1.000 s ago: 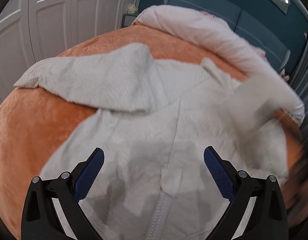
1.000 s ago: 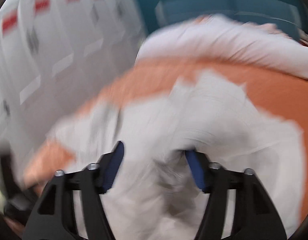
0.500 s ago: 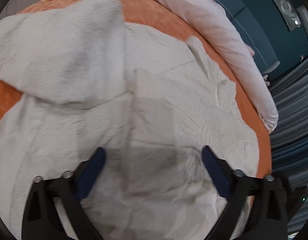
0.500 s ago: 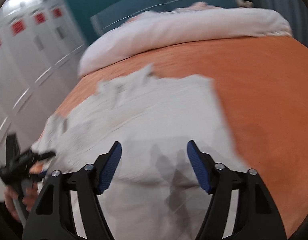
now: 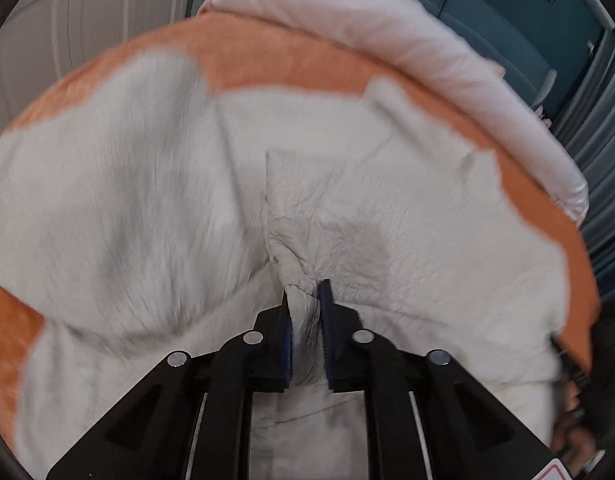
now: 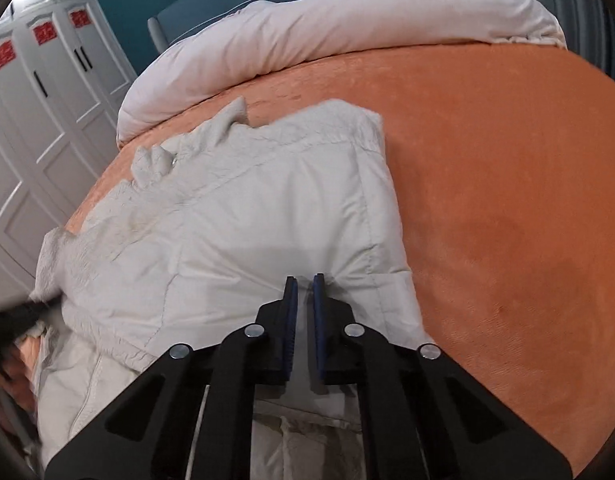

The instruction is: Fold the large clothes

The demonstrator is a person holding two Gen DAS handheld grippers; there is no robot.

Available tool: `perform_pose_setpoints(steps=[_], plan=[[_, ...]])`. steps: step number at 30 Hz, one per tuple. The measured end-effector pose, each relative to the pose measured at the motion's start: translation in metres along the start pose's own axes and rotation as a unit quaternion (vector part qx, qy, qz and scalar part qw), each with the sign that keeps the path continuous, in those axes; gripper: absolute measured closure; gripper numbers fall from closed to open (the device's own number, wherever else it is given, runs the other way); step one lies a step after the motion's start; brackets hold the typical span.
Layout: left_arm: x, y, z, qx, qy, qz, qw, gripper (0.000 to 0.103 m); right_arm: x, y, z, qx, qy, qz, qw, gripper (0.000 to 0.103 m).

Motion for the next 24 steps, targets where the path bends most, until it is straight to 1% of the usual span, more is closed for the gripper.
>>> perform_pose_setpoints(steps=[3,6,12,13,14,15,16,17,18,19,20,21,22,24], plan=[[-0.005,0.002,0.005,0.015,0.025,0.006,0.9995,0.085,-0.005,-0.001,0.0,-0.008,0.01,-0.013,1.0,0.098],[-0.01,0.004,0.009,0.026,0.042,0.015,0.9987,0.084,-0.007,0.0,0.004,-0.001,0.013,-0.009,1.0,0.098],[-0.013,0.004,0.007,0.035,0.051,0.023,0.9978,0.083,-0.005,0.004,0.0,0.014,0.017,0.005,1.0,0.097],[-0.013,0.004,0.006,0.034,0.051,0.022,0.9979,0.083,-0.002,0.003,-0.007,0.01,0.024,0.007,1.0,0.097],[-0.013,0.003,0.006,0.032,0.051,0.021,0.998,0.083,0.001,0.003,-0.016,0.003,0.037,0.01,0.999,0.092],[-0.013,0.004,0.006,0.03,0.051,0.019,0.998,0.083,0.003,0.002,-0.035,-0.002,0.058,0.012,0.998,0.092],[-0.013,0.003,0.005,0.029,0.051,0.019,0.9981,0.083,0.002,0.003,-0.043,-0.01,0.066,0.008,0.998,0.092],[-0.012,0.003,0.005,0.026,0.05,0.017,0.9983,0.083,-0.002,0.009,-0.047,-0.045,0.067,-0.009,0.997,0.092],[-0.011,0.002,0.003,0.024,0.049,0.015,0.9984,0.083,-0.01,0.017,-0.04,-0.08,0.045,-0.023,0.996,0.093],[-0.011,0.001,0.002,0.02,0.048,0.013,0.9986,0.082,-0.015,0.025,-0.034,-0.091,0.024,-0.026,0.995,0.093],[-0.011,0.0,0.0,0.017,0.046,0.011,0.9987,0.082,-0.016,0.032,-0.033,-0.083,0.012,-0.012,0.996,0.094],[-0.011,-0.002,-0.003,0.017,0.043,0.01,0.9989,0.081,-0.012,0.033,-0.037,-0.087,0.012,-0.003,0.996,0.093],[-0.012,-0.002,-0.006,0.02,0.042,0.011,0.9988,0.08,-0.008,0.032,-0.045,-0.094,0.017,0.002,0.995,0.091],[-0.014,-0.006,-0.016,0.023,0.041,0.011,0.9988,0.077,-0.002,0.026,-0.059,-0.089,0.045,-0.006,0.995,0.093]])
Point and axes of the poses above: each gripper's, at about its wrist camera, not at the fingertips, and z roughly the way its jaws point, y to its right, x to its top, the point moved 7 cm from there along z, roughly the way its jaws point, and after that the axes turned 15 degrees about z, right-handed, at the moved point
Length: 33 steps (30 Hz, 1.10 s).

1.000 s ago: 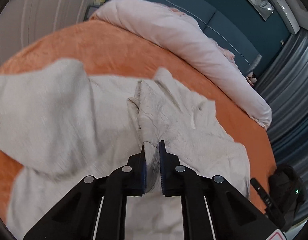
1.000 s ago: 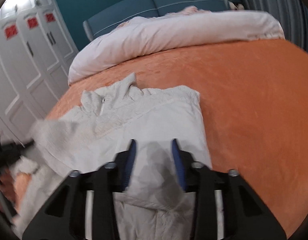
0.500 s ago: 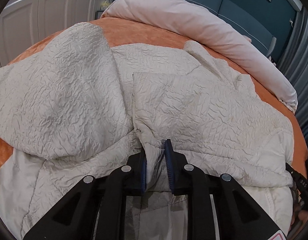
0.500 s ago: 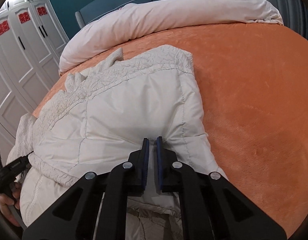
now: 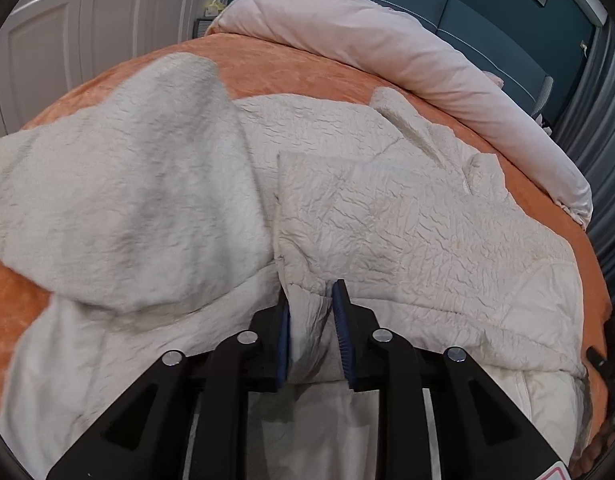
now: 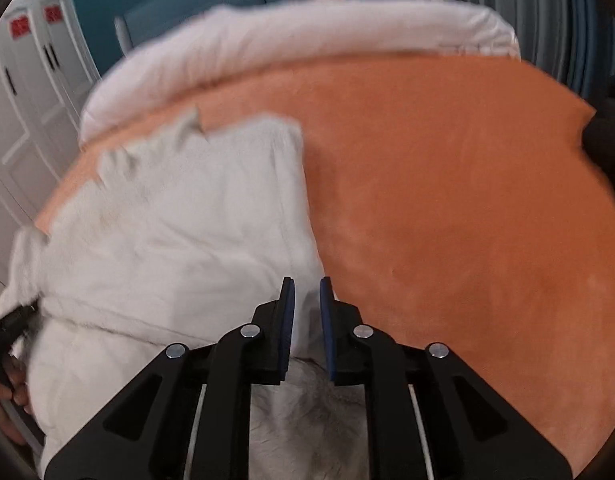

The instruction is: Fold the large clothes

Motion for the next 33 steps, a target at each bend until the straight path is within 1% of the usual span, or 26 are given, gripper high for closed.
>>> perform_pose_setpoints(steps=[1,2,3,4,5,6,7,8,10,11,13,15,17,19,20,21,22,23,25,26,27,29,30,31,32,33], plan=[[-0.001,-0.001,-0.004,-0.001,0.0,-0.005,1.0,0.076,-0.006,0.003,0.009,-0.033,-0.01,-0.019,0.999,0.09],[-0.002,-0.006,-0.011,-0.005,-0.001,-0.015,0.9999,0.075,-0.018,0.01,0.026,-0.066,-0.047,-0.032,0.996,0.091],[-0.003,-0.017,-0.025,-0.003,0.0,-0.035,0.9994,0.074,-0.019,0.012,0.022,-0.067,-0.04,-0.02,0.997,0.09],[-0.004,-0.031,-0.041,-0.002,0.009,-0.058,0.9983,0.071,-0.016,0.011,0.012,-0.062,-0.035,-0.008,0.997,0.09],[-0.005,-0.044,-0.052,-0.004,0.018,-0.077,0.9969,0.059,-0.016,0.007,-0.003,-0.048,-0.031,0.007,0.998,0.089],[-0.007,-0.067,-0.072,-0.007,0.035,-0.107,0.9937,0.044,-0.019,0.001,-0.018,-0.025,-0.028,0.018,0.999,0.088],[-0.009,-0.087,-0.085,-0.001,0.046,-0.128,0.9907,0.038,-0.027,-0.007,-0.03,0.005,-0.033,0.024,0.999,0.088],[-0.012,-0.114,-0.1,0.012,0.058,-0.153,0.9864,0.034,-0.034,-0.012,-0.037,0.017,-0.038,0.023,0.999,0.086],[-0.022,-0.174,-0.122,0.04,0.069,-0.2,0.9766,0.032,-0.063,-0.029,-0.057,0.043,-0.05,0.005,0.998,0.082],[-0.03,-0.213,-0.13,0.064,0.068,-0.233,0.968,0.032,-0.073,-0.034,-0.062,0.052,-0.056,-0.001,0.997,0.082],[-0.04,-0.259,-0.142,0.087,0.074,-0.283,0.9524,0.032,-0.104,-0.053,-0.075,0.078,-0.07,-0.02,0.994,0.077],[-0.051,-0.307,-0.148,0.112,0.071,-0.333,0.9337,0.032,-0.126,-0.066,-0.081,0.084,-0.067,-0.049,0.993,0.054],[-0.059,-0.34,-0.143,0.12,0.054,-0.366,0.921,0.032,-0.145,-0.074,-0.079,0.07,-0.061,-0.071,0.993,0.043],[-0.064,-0.358,-0.132,0.112,0.033,-0.396,0.9107,0.033,-0.157,-0.078,-0.07,0.053,-0.042,-0.09,0.994,0.04],[-0.066,-0.365,-0.127,0.104,0.033,-0.413,0.9041,0.034,-0.157,-0.079,-0.067,0.049,-0.035,-0.097,0.993,0.038],[-0.067,-0.369,-0.123,0.097,0.034,-0.424,0.8999,0.035,-0.158,-0.082,-0.064,0.044,-0.031,-0.104,0.993,0.036],[-0.067,-0.371,-0.118,0.09,0.035,-0.429,0.898,0.035,-0.158,-0.081,-0.063,0.043,-0.032,-0.104,0.993,0.036],[-0.067,-0.372,-0.117,0.087,0.034,-0.428,0.899,0.039,-0.158,-0.078,-0.064,0.045,-0.033,-0.103,0.993,0.035],[-0.058,-0.365,-0.114,0.081,0.034,-0.406,0.9095,0.068,-0.157,-0.073,-0.063,0.056,-0.038,-0.094,0.993,0.033],[-0.046,-0.359,-0.111,0.064,0.031,-0.392,0.9172,0.096,-0.159,-0.071,-0.064,0.058,-0.039,-0.092,0.993,0.031],[-0.034,-0.35,-0.116,0.056,0.034,-0.374,0.9249,0.102,-0.159,-0.071,-0.064,0.063,-0.042,-0.09,0.993,0.03],[0.0,-0.325,-0.134,0.054,0.064,-0.326,0.9415,0.103,-0.163,-0.071,-0.063,0.066,-0.042,-0.09,0.993,0.028],[0.031,-0.296,-0.152,0.046,0.087,-0.279,0.9551,0.103,-0.163,-0.07,-0.062,0.067,-0.042,-0.09,0.993,0.028],[0.048,-0.276,-0.164,0.038,0.099,-0.253,0.9615,0.103,-0.163,-0.071,-0.062,0.068,-0.041,-0.089,0.993,0.028],[0.079,-0.237,-0.182,0.021,0.117,-0.204,0.9718,0.103,-0.164,-0.07,-0.063,0.07,-0.04,-0.088,0.993,0.027],[0.102,-0.201,-0.197,0.006,0.136,-0.164,0.9769,0.103,-0.164,-0.07,-0.063,0.074,-0.04,-0.086,0.993,0.026]])
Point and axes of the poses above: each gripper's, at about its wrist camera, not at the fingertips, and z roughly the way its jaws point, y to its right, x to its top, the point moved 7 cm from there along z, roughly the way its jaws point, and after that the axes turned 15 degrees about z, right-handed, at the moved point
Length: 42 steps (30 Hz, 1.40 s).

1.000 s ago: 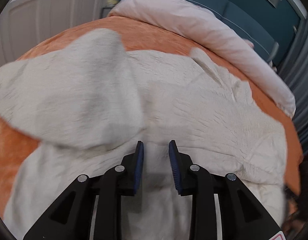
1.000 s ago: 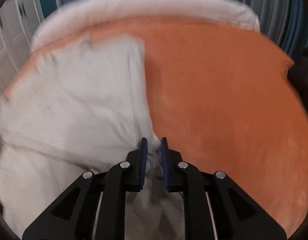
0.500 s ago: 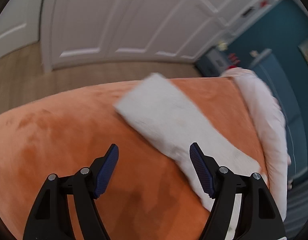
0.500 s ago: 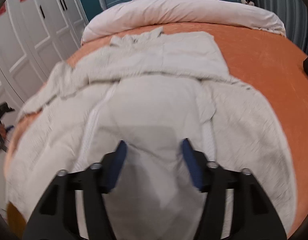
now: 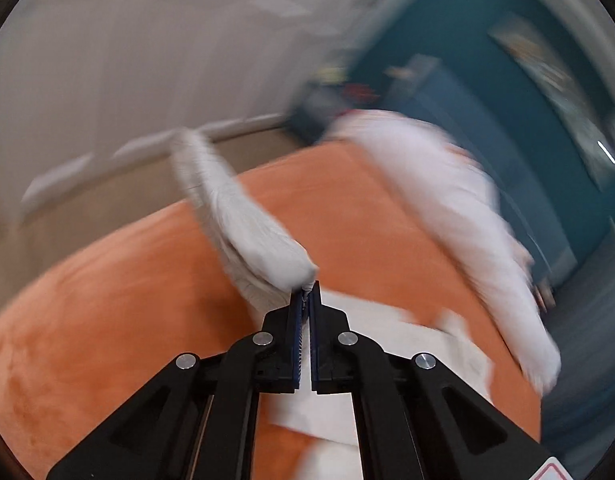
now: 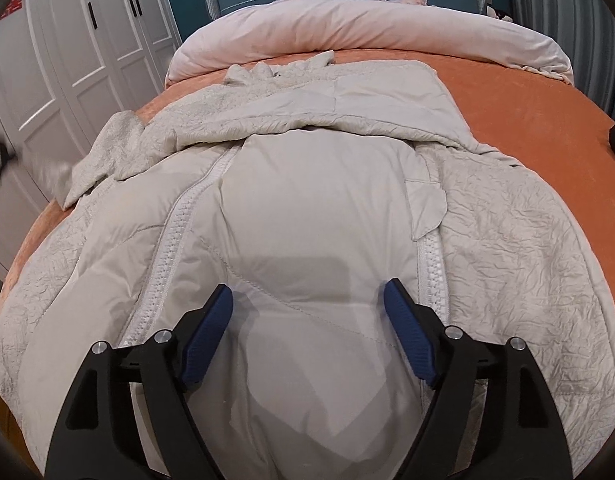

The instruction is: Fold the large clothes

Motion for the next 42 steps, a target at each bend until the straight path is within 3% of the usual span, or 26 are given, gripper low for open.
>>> perform_pose_setpoints(steps=[2,4,6,8,10,12,13,15,18,24,28,33,37,38,40,41,42], plan=[[0.016,0.07,-0.014,-0.037,0.026,0.058,0.9973,0.103,0.0,0.001,0.0,0.007,0.0,0.004,1.0,0.026],[0.015,0.163,-0.026,-0.095,0.04,0.119,0.9875,0.103,0.0,0.0,-0.002,0.013,-0.002,0.007,1.0,0.024],[-0.008,0.251,-0.026,-0.146,0.032,0.169,0.9742,0.101,0.0,0.0,-0.003,0.019,-0.003,0.009,1.0,0.021],[-0.042,0.31,-0.017,-0.178,0.008,0.198,0.964,0.096,0.0,0.0,-0.004,0.027,-0.004,0.012,1.0,0.019],[-0.1,0.363,0.002,-0.197,-0.038,0.227,0.9529,0.088,0.001,0.001,-0.006,0.038,-0.006,0.018,0.999,0.017],[-0.149,0.383,0.018,-0.195,-0.086,0.24,0.947,0.055,0.001,0.003,-0.008,0.053,-0.007,0.026,0.998,0.015],[-0.167,0.387,0.026,-0.194,-0.099,0.239,0.9464,0.054,0.002,0.004,-0.009,0.06,-0.008,0.031,0.998,0.015],[-0.199,0.383,0.037,-0.19,-0.132,0.232,0.9447,0.054,0.003,0.006,-0.011,0.075,-0.009,0.042,0.996,0.014],[-0.214,0.348,0.046,-0.16,-0.149,0.225,0.9493,0.054,0.004,0.009,-0.013,0.093,-0.01,0.056,0.994,0.014],[-0.165,0.231,0.072,-0.043,-0.134,0.202,0.9692,0.053,0.03,0.013,-0.022,0.1,-0.017,0.095,0.99,0.014],[-0.137,0.159,0.085,0.023,-0.13,0.162,0.978,0.053,0.084,0.014,-0.027,0.106,0.018,0.122,0.987,0.014],[-0.15,0.099,0.105,0.06,-0.15,0.112,0.9805,0.053,0.152,0.011,0.02,0.079,0.012,0.14,0.987,0.014],[-0.168,0.088,0.121,0.067,-0.161,0.094,0.9802,0.053,0.176,0.013,0.067,0.043,-0.005,0.158,0.986,0.015],[-0.17,0.086,0.124,0.068,-0.162,0.093,0.9802,0.052,0.175,0.016,0.081,0.031,-0.017,0.168,0.985,0.022],[-0.173,0.085,0.13,0.071,-0.154,0.099,0.9806,0.051,0.171,0.02,0.107,0.009,-0.045,0.19,0.981,0.059],[-0.174,0.086,0.13,0.075,-0.149,0.105,0.9804,0.051,0.174,0.008,0.107,0.042,-0.053,0.188,0.98,0.093],[-0.174,0.086,0.132,0.081,-0.146,0.112,0.9796,0.051,0.182,-0.003,0.099,0.059,-0.044,0.175,0.982,0.096]])
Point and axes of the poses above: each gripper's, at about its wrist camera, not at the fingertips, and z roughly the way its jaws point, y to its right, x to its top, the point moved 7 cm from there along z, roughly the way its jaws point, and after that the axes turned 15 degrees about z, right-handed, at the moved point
